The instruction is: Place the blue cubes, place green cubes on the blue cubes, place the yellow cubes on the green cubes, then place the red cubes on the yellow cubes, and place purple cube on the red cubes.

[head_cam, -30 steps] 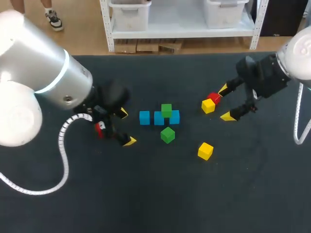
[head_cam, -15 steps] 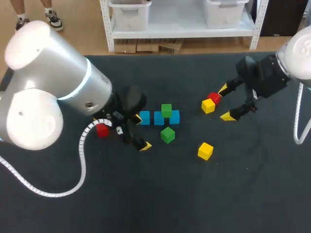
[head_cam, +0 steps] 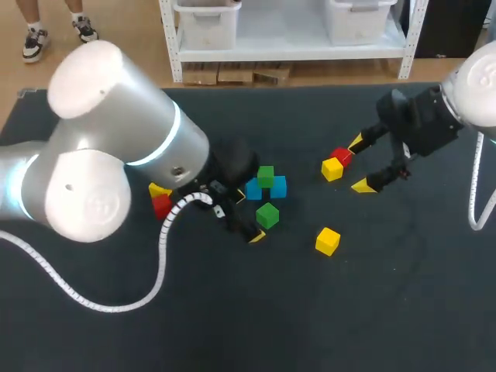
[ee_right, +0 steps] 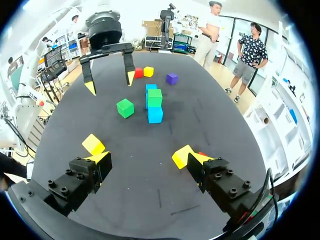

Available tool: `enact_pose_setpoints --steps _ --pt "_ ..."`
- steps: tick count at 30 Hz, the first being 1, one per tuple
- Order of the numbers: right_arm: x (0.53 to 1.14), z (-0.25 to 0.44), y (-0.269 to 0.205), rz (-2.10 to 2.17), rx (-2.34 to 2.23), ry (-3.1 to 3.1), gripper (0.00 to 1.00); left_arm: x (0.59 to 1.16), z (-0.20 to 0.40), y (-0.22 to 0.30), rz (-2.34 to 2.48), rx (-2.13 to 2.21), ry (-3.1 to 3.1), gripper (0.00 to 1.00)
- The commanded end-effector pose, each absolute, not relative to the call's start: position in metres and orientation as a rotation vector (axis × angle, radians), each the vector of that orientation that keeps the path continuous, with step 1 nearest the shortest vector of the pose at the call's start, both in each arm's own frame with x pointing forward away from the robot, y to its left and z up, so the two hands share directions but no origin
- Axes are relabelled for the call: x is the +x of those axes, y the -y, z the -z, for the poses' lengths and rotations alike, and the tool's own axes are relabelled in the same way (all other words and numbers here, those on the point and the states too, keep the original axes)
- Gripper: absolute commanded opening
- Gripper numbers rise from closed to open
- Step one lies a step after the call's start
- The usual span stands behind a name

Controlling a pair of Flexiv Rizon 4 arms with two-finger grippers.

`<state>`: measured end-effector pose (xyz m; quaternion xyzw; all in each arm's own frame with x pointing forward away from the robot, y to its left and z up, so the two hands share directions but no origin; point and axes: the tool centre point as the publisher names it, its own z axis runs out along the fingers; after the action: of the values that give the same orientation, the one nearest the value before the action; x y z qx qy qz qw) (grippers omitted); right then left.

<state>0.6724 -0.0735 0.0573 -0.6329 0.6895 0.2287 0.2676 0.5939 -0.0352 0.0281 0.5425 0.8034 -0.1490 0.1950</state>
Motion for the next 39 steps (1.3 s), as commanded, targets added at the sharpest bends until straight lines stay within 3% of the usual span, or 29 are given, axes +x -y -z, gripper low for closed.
enact_pose_setpoints --steps 1,8,10,12,14,15,16,17,19,21,27,39 --pt "0.673 -0.057 0.074 -0.62 -1.707 -1.858 1.0 0.599 -0.022 0.047 0.388 1.521 -2.27 1.0" --pt "0.673 -0.057 0.074 -0.62 -1.707 -1.858 1.0 0.603 -0.017 0.052 0.369 1.458 -2.323 1.0" --pt "0.673 -0.057 0.074 -0.62 -1.707 -1.858 1.0 0.605 -0.016 0.053 0.354 1.431 -2.354 0.92" --pt "0.673 -0.057 0.074 -0.62 -1.707 -1.858 1.0 0.608 -0.015 0.053 0.355 1.393 -2.38 0.9" --pt "0.673 -0.057 0.074 -0.62 -1.707 -1.858 1.0 0.61 -0.014 0.053 0.351 1.359 -2.405 0.77" --pt "0.673 -0.057 0.074 -0.62 -1.707 -1.858 1.0 0.611 -0.014 0.053 0.341 1.346 -2.42 0.6" --pt "0.673 -0.057 0.074 -0.62 -1.707 -1.858 1.0 0.612 -0.013 0.054 0.332 1.345 -2.427 0.51" --pt "0.673 -0.057 0.074 -0.62 -1.707 -1.858 1.0 0.612 -0.013 0.055 0.331 1.346 -2.427 0.5" --pt "0.673 -0.057 0.074 -0.62 -1.707 -1.858 1.0 0.613 -0.012 0.057 0.327 1.345 -2.436 0.55" --pt "0.673 -0.057 0.074 -0.62 -1.707 -1.858 1.0 0.613 -0.01 0.058 0.332 1.342 -2.44 0.53" --pt "0.673 -0.057 0.074 -0.62 -1.707 -1.858 1.0 0.615 -0.009 0.066 0.344 1.364 -2.43 0.62" --pt "0.673 -0.057 0.074 -0.62 -1.707 -1.858 1.0 0.618 -0.002 0.069 0.339 1.336 -2.468 0.59"
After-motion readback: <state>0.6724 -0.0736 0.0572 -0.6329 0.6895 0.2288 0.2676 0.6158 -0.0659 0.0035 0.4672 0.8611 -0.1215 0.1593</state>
